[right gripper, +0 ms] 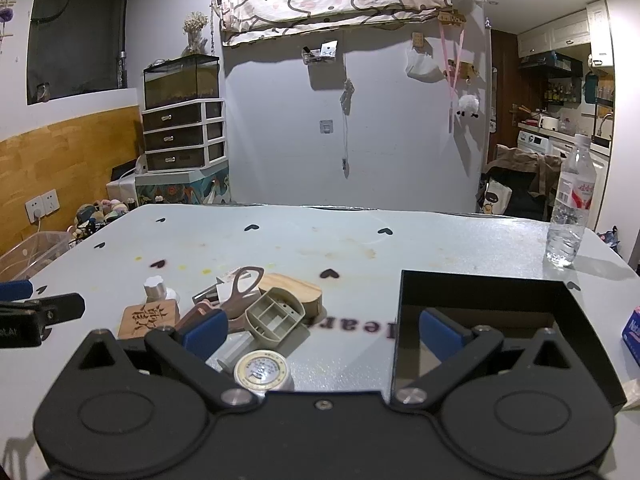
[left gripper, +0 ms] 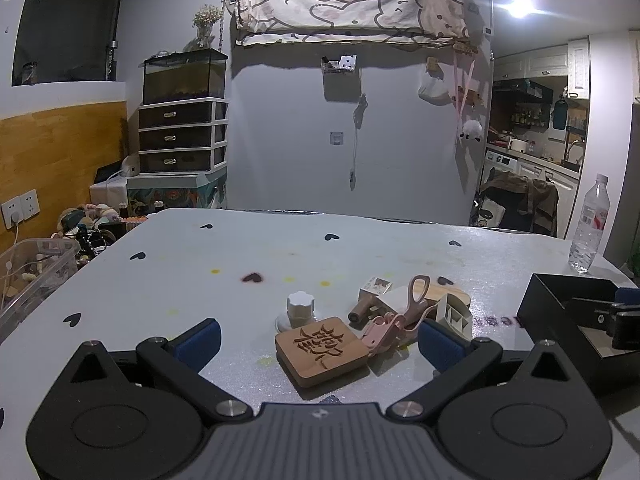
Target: Organize rigid objects
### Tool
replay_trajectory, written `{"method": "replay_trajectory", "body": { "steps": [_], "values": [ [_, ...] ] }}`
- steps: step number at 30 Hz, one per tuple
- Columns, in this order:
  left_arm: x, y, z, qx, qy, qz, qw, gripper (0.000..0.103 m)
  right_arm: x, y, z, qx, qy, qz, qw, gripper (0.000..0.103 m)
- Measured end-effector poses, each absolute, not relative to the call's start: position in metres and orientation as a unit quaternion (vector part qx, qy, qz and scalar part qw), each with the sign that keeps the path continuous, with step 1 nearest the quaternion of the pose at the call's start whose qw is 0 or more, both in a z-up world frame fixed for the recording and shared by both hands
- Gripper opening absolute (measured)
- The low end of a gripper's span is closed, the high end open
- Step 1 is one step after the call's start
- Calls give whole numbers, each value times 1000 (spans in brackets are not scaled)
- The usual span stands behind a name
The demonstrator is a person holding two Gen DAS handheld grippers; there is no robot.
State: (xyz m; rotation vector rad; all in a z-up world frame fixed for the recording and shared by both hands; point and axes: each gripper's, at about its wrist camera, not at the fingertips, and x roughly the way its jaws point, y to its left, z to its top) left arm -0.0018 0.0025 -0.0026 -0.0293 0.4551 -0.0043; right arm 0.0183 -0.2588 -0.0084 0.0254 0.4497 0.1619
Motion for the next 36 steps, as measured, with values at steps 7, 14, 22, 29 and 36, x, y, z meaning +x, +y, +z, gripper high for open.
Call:
{"method": "replay_trajectory", "body": {
  "steps": [7, 14, 22, 29, 36],
  "values": [
    [-2, 1, -4, -14, 225, -4, 974, 103, 19, -259, -9, 12, 224, 80, 971, 103],
    [-1, 1, -4, -13, 225, -4, 974, 103, 19, -258, -10, 12, 224, 79, 971, 103],
    [-2, 1, -4, -13, 225, -4, 974, 103, 19, -258, -9, 12, 224, 79, 971, 103],
    [-2, 0, -5, -12, 226, -5, 974, 103, 19, -258, -10, 12, 224, 79, 971, 103],
    [-2, -1, -5, -12, 226, -6, 974, 103, 19, -258, -10, 10, 225, 79, 971, 103]
  ]
}}
